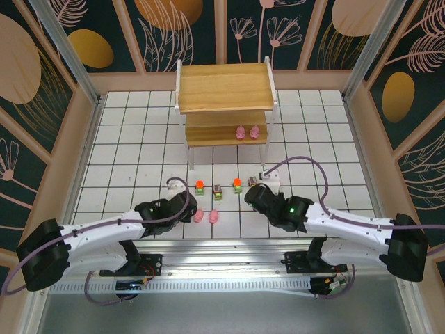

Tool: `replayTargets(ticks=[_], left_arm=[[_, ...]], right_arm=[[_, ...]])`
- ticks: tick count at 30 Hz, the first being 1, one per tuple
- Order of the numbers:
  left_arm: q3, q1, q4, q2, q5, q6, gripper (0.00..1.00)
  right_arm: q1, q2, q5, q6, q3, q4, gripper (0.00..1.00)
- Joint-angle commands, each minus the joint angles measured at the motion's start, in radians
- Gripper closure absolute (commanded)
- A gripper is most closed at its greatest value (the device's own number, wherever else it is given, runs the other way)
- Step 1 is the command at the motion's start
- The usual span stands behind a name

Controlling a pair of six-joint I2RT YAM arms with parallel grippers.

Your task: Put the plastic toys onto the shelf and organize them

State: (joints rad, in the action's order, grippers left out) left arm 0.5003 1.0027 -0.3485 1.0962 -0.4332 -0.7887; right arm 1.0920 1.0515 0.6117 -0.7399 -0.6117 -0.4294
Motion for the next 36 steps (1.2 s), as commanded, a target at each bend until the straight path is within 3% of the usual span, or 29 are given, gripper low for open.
replayTargets(ticks=[1,16,23,36], left_arm=[[0.081,0.005,-0.041,0.018,-0.043,0.041,0.71],[0.5,-0.001,0.01,0.295,-0.08,0.192,0.71],[0.689,-0.051,0.023,0.415,-0.05,0.236,0.72],[0.867,-0.121,0.048,0.56,-0.019,0.251,0.72]], right_arm=[[-0.032,-0.043,0.024,-0.022,0.039,0.013,0.69],[-0.101,-0.174,0.038,-0.037,0.157,0.017,0.71],[-0.106,-0.192,0.052,-0.036,0.197,0.051,0.71],[-0.112,-0.215,0.058,-0.034,0.215,0.07,0.71]])
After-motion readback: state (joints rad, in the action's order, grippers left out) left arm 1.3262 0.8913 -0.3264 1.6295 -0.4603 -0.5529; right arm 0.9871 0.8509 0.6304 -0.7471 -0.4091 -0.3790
